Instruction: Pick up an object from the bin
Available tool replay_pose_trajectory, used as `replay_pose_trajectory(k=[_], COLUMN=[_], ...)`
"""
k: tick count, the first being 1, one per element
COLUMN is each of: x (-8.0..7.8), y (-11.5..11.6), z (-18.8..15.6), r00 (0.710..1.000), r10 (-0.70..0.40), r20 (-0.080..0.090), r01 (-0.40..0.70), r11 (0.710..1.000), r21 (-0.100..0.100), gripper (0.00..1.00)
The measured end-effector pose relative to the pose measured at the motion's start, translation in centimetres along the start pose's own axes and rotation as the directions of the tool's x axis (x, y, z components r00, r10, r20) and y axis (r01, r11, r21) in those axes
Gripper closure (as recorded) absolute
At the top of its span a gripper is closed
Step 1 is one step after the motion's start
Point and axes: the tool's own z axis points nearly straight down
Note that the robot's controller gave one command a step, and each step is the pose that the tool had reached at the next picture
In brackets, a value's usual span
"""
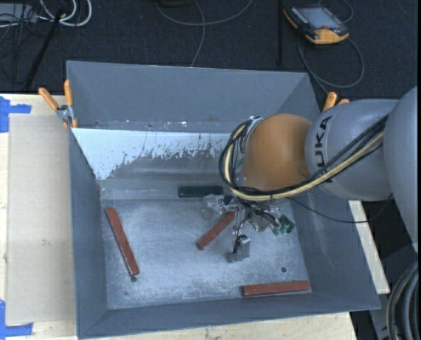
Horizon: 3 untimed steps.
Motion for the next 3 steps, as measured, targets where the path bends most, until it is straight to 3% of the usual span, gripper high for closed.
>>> replay_pose_trajectory(k=[1, 2, 3], x=[-0.2, 0.1, 1.0], y=[0.2, 0.7, 0.2], z=[-0.3, -12.1, -17.0], r00=[1.0, 1.0, 1.0], r10=[0.001, -0.006, 0.0], r20=[0.005, 0.014, 0.013], r01=[-0.001, 0.006, 0.0], r11=[1.0, 1.0, 1.0], r21=[-0.001, 0.003, 0.003], gripper=[1.0, 1.0, 1.0])
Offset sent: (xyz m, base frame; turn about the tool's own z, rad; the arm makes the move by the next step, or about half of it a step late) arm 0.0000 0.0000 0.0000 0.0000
